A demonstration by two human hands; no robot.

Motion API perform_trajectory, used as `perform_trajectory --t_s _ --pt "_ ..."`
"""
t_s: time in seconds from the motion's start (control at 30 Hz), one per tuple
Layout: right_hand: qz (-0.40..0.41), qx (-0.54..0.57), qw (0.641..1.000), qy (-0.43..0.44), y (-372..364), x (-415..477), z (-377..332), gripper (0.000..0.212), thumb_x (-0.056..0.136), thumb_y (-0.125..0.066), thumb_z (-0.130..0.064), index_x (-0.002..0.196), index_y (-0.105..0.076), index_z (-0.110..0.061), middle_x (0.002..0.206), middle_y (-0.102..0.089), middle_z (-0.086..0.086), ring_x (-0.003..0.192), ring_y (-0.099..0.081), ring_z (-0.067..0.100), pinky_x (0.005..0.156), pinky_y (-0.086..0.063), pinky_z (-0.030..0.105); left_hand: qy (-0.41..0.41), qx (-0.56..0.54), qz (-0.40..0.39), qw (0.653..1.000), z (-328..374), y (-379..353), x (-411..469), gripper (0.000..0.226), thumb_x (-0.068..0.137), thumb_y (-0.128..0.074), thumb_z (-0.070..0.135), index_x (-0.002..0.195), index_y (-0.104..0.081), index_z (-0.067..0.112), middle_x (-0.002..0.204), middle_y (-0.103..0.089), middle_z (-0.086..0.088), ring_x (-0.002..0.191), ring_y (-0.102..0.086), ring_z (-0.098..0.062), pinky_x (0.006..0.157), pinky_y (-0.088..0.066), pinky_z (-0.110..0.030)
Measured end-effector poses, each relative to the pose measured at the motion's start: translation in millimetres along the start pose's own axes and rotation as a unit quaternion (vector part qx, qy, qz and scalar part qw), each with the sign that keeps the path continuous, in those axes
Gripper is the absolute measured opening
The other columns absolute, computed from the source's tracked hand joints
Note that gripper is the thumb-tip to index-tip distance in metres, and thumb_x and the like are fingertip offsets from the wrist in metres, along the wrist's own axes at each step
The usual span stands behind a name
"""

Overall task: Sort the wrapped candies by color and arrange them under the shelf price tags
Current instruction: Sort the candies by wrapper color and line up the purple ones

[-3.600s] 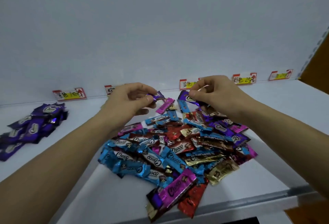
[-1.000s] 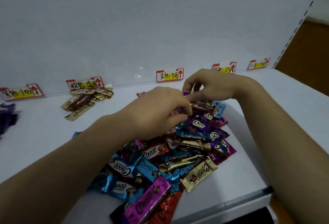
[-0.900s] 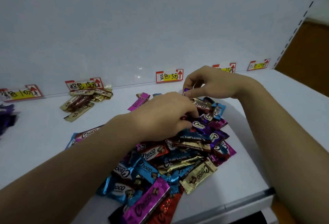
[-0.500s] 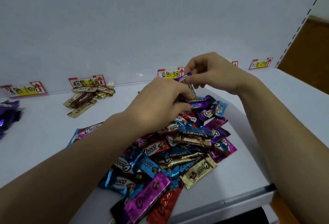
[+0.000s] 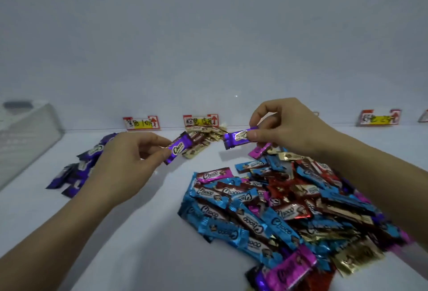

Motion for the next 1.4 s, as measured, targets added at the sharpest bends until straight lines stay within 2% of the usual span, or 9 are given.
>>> perform_trajectory --t_s 0.27,0.4,0.57,0.73,0.87,0.97,1.1,1.27,1.4 --pt "-0.085 0.018 0.995 -0.039 -128.3 61.2 -36.5 0.003 0.090 -0.072 -0.006 0.091 -0.071 -0.009 0.074 -0.075 0.014 0.072 -0.076 0.023 0.074 -0.063 0.041 0.085 0.124 0.164 0.975 -73.4 88.9 -4.8 0.005 0.086 -0.075 0.023 0.088 -0.077 0.026 0.066 -0.064 0.020 0.069 -0.064 -0.007 0.061 -0.042 -0.025" --pt "-0.073 0.096 0.989 -0.084 -177.5 84.9 -54.5 0.010 0.091 -0.070 -0.004 0.085 -0.067 -0.012 0.075 -0.075 0.014 0.060 -0.071 0.018 0.051 -0.055 0.027 0.139 0.119 0.184 0.966 -108.0 109.9 -1.4 0.006 0.087 -0.072 0.023 0.087 -0.078 0.024 0.067 -0.068 0.015 0.069 -0.067 -0.011 0.064 -0.045 -0.029" --pt "-0.032 0.204 0.972 -0.113 -214.3 113.0 -72.3 0.013 0.088 -0.070 0.002 0.082 -0.064 -0.007 0.082 -0.072 0.018 0.064 -0.072 0.022 0.066 -0.062 0.034 0.175 0.102 0.193 0.960 -123.1 116.8 -0.8 0.008 0.084 -0.071 0.028 0.078 -0.076 0.027 0.066 -0.069 0.013 0.066 -0.067 -0.009 0.063 -0.051 -0.028" --pt "-0.041 0.099 0.989 -0.097 -229.8 118.3 -83.9 0.015 0.085 -0.077 -0.012 0.075 -0.066 -0.015 0.083 -0.075 0.012 0.066 -0.070 0.018 0.057 -0.055 0.027 0.177 0.122 0.188 0.958 -124.2 116.9 -1.4 0.013 0.083 -0.071 0.038 0.078 -0.075 0.026 0.065 -0.068 0.013 0.063 -0.065 -0.007 0.061 -0.056 -0.030" --pt "-0.066 -0.004 0.996 -0.061 -224.1 119.6 -88.0 0.017 0.084 -0.078 -0.027 0.082 -0.075 -0.010 0.089 -0.076 0.009 0.084 -0.073 0.023 0.055 -0.045 0.026 0.174 0.203 0.147 0.952 -120.6 113.3 -3.1 0.026 0.086 -0.066 0.051 0.084 -0.077 0.027 0.070 -0.062 0.014 0.076 -0.065 -0.020 0.070 -0.054 -0.035" --pt "-0.114 -0.072 0.990 -0.028 -208.9 113.0 -83.7 0.024 0.091 -0.072 -0.032 0.103 -0.074 -0.011 0.098 -0.075 0.009 0.087 -0.073 0.022 0.056 -0.044 0.024 0.140 0.264 0.153 0.942 -102.6 115.1 -7.1 0.026 0.088 -0.062 0.049 0.087 -0.076 0.028 0.068 -0.062 0.013 0.077 -0.064 -0.024 0.073 -0.054 -0.038" --pt "-0.112 -0.208 0.967 0.095 -166.0 89.2 -76.2 0.032 0.097 -0.064 -0.034 0.127 -0.064 -0.022 0.112 -0.065 -0.004 0.098 -0.062 0.015 0.082 -0.044 0.026 0.019 0.293 0.134 0.947 -57.7 100.5 -5.7 0.026 0.089 -0.058 0.046 0.095 -0.074 0.026 0.079 -0.067 0.009 0.079 -0.064 -0.024 0.075 -0.053 -0.042" --pt "-0.112 -0.303 0.920 0.223 -106.5 38.5 -57.8 0.029 0.101 -0.055 -0.032 0.129 -0.059 -0.028 0.116 -0.058 -0.009 0.104 -0.054 0.009 0.085 -0.039 0.016 -0.106 0.273 0.024 0.956 -9.4 43.1 1.2 0.027 0.093 -0.060 0.041 0.112 -0.069 0.025 0.104 -0.065 0.009 0.090 -0.057 -0.012 0.077 -0.045 -0.030" --pt "-0.102 -0.336 0.912 0.211 -53.2 6.4 -32.6 0.030 0.101 -0.051 -0.037 0.132 -0.054 -0.037 0.127 -0.052 -0.019 0.118 -0.045 0.002 0.095 -0.034 0.019 -0.170 0.252 -0.067 0.950 26.3 -9.5 4.4 0.043 0.097 -0.054 0.047 0.136 -0.057 0.029 0.134 -0.059 0.012 0.120 -0.053 -0.010 0.102 -0.045 -0.032"
Point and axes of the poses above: each hand's wrist, its own x-axis towards the middle knuckle, its own y-axis out of the back of the hand, z = x × y, the point moved 8 cm from there along x, towards the middle knuckle
